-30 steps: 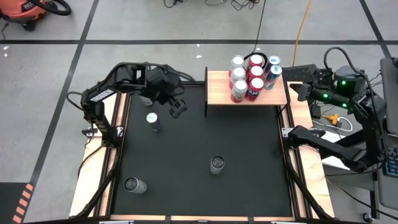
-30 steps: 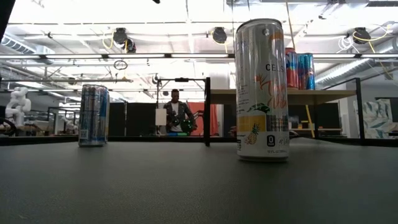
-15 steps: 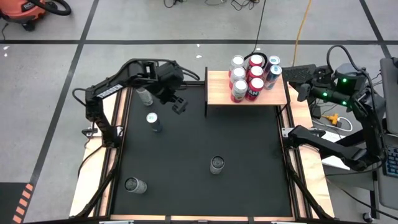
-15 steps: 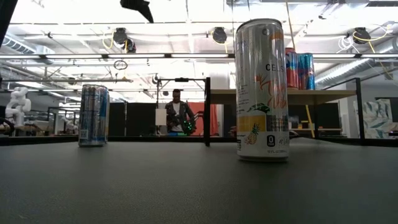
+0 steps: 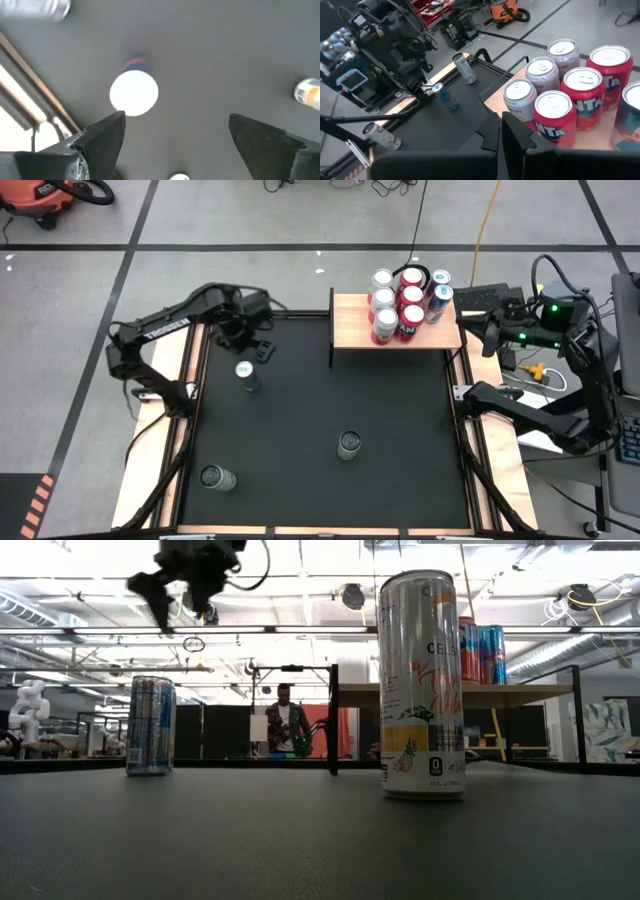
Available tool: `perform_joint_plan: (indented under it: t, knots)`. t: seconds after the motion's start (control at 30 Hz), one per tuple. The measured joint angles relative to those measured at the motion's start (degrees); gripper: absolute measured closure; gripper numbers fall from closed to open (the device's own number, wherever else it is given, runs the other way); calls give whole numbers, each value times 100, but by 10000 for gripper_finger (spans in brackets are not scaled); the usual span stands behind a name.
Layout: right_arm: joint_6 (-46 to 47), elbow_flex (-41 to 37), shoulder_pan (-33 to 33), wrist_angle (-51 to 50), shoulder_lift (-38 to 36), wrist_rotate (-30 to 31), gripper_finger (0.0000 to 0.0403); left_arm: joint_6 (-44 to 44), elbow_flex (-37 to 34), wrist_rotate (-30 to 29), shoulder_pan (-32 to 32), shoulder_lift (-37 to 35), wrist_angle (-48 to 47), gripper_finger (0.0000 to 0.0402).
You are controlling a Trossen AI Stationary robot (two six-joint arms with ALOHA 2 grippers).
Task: Place canned beverage on shelf
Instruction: Put the blue soda can on the shelf aligned with the other blue soda cans
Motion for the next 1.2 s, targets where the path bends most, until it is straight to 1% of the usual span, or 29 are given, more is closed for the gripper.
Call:
perform_joint_plan:
  t: [0.13, 0.2, 0.27, 0.33, 0.4, 0.5, 0.53, 0.7, 0.87, 1.0, 1.2]
  knots:
    - [-208, 0, 0, 2, 0, 4, 403, -791, -527, -71, -119, -386, 3, 48]
    - [-291, 0, 0, 2, 4, 9, 403, -1189, -695, -346, -194, -488, 5, 48]
    - [-323, 0, 0, 4, 30, 8, 403, -1366, -866, -605, -246, -555, 11, 46]
    - [-325, 0, 0, 4, 66, 7, 403, -1272, -1055, -729, -260, -566, 83, 40]
    - [-288, 0, 0, 6, 101, 8, 403, -1109, -1297, -721, -266, -557, 434, 27]
    - [161, 0, 0, 15, 125, -26, 403, -842, -1650, -706, -250, -555, 1048, 7]
    - [355, 0, -1, 23, 126, -131, 403, -806, -1756, -699, -230, -555, 1142, 5]
    - [1096, 0, -2, 48, 127, -744, 403, -806, -2015, -685, -189, -552, 1156, 10]
    - [1428, 0, -2, 89, 96, -751, 403, -585, -2333, -731, -161, -552, 1190, 10]
    - [1588, 0, -2, 187, 69, -747, 403, -475, -2626, -666, -152, -550, 1567, 10]
    - [1634, 0, -1, 278, -3, -710, 403, -352, -2647, -722, -150, -550, 1823, 10]
